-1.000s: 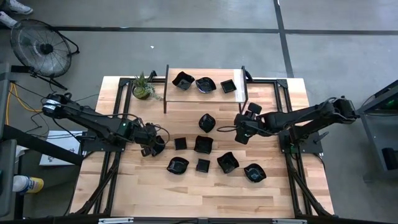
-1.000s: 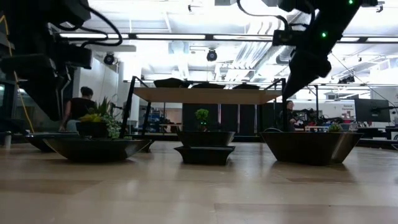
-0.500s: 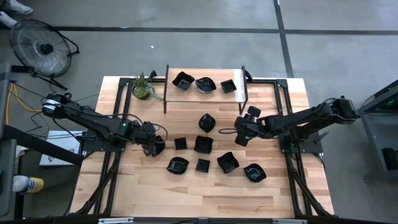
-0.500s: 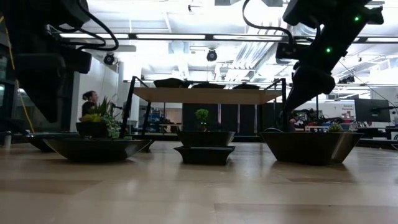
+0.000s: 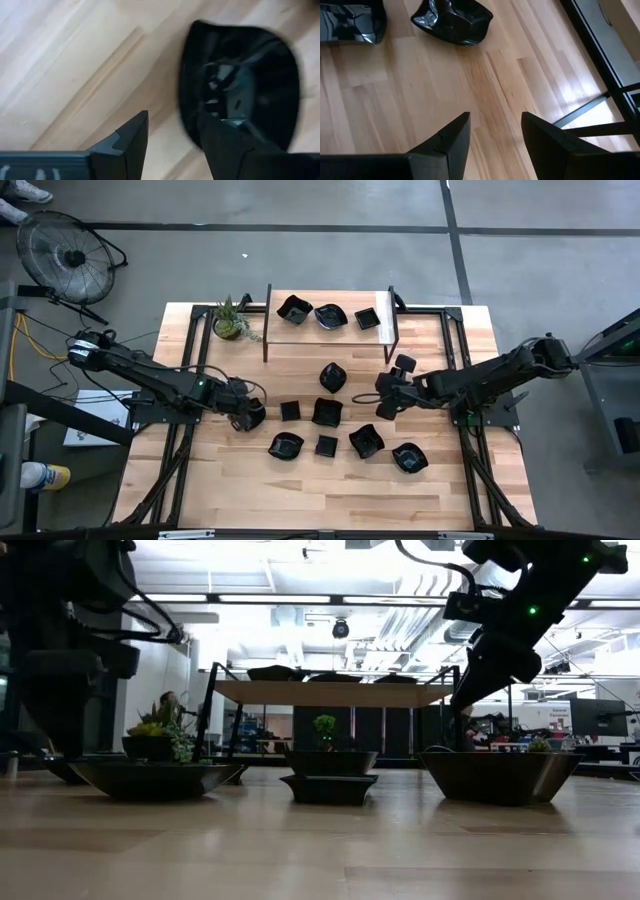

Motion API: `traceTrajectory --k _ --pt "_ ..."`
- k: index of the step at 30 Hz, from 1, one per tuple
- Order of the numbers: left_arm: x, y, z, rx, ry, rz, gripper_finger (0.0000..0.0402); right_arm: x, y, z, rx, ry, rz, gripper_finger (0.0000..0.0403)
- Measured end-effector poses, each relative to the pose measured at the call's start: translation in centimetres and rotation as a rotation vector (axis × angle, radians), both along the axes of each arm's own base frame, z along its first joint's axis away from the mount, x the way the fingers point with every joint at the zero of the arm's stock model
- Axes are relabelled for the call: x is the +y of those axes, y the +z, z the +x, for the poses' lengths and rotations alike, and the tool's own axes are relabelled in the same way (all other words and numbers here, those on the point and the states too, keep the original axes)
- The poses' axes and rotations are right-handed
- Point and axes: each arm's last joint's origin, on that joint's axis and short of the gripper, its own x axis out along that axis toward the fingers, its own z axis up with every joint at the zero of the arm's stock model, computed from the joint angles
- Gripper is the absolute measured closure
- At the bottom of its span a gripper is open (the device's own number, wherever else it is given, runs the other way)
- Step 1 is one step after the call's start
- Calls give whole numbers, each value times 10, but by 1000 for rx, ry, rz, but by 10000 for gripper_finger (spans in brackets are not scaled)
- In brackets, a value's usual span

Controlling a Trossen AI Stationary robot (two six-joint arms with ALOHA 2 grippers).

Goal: Pick & Place Mini shaped plates
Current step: Stack the black leaf-shaped plate on top of the black leaf-shaped plate on the shelf

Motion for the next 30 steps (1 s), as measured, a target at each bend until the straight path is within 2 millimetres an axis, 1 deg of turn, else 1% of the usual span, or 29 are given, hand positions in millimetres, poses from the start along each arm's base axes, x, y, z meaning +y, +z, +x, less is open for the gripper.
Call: traceTrajectory --k 4,10,19,26,30 --pt "-2 2 7 -62 -41 -25 232 0 1 1 -17 -1 1 231" --pt "-1 0 5 -41 -17 10 232 0 1 2 -25 -2 2 231" --pt "0 -19 1 -82 -11 -12 232 0 2 3 -32 0 6 231" --pt "0 -15 4 -102 -26 20 233 0 2 3 -33 -1 8 231" --pt "0 -15 4 -103 -36 24 253 0 2 3 -34 -1 8 231"
